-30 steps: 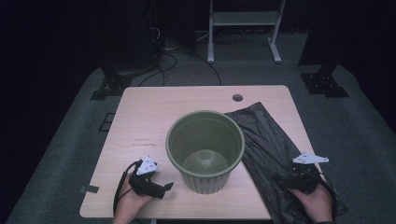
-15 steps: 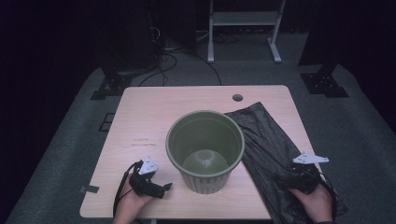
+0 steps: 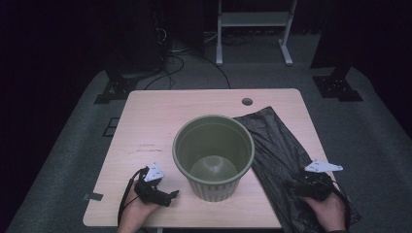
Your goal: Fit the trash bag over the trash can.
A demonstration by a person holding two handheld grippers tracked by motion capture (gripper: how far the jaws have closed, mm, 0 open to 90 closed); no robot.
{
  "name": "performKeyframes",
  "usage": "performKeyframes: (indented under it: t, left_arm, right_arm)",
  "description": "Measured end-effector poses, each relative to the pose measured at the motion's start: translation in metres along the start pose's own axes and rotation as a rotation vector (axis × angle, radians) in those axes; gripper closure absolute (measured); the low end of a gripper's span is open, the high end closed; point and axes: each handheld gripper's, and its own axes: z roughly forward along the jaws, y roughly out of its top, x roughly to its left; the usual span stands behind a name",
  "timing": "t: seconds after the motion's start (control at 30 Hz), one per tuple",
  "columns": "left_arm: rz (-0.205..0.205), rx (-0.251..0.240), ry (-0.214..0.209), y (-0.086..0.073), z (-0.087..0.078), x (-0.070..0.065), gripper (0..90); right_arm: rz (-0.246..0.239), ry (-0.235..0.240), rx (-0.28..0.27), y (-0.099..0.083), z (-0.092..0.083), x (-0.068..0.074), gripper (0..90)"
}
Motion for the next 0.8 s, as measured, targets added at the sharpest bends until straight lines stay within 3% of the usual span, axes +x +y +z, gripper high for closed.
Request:
performKeyframes:
  t: [0.1, 0.13, 0.17, 0.27, 0.33, 0.5, 0.7, 0.8]
  left_arm:
    - [-0.001, 0.000, 0.000, 0.000, 0.000, 0.000, 0.0]
    - [-0.001, 0.000, 0.000, 0.000, 0.000, 0.000, 0.0]
    - [-0.002, -0.001, 0.001, 0.000, 0.000, 0.000, 0.0]
    - [-0.003, -0.001, 0.002, 0.000, 0.000, 0.000, 0.0]
    - [-0.003, -0.001, 0.002, 0.000, 0.000, 0.000, 0.0]
    - [-0.005, -0.001, 0.006, 0.001, 0.001, 0.001, 0.0]
    - [-0.005, -0.001, 0.006, 0.001, 0.001, 0.001, 0.0]
    - [-0.005, -0.001, 0.006, 0.001, 0.001, 0.001, 0.0]
  right_arm:
    - [-0.024, 0.031, -0.015, 0.002, 0.000, 0.005, 54.1]
    - [-0.024, 0.031, -0.015, 0.002, 0.000, 0.005, 54.1]
    - [-0.027, 0.035, -0.012, 0.004, 0.002, 0.009, 65.9]
    - [-0.035, 0.052, -0.002, 0.008, 0.004, 0.012, 83.4]
    - [-0.029, 0.070, 0.002, 0.010, 0.006, 0.013, 90.0]
    - [-0.033, 0.143, 0.004, 0.014, 0.010, 0.016, 90.0]
    - [-0.069, 0.220, 0.006, 0.026, 0.019, 0.032, 90.0]
    - [-0.088, 0.237, 0.009, 0.030, 0.024, 0.039, 90.0]
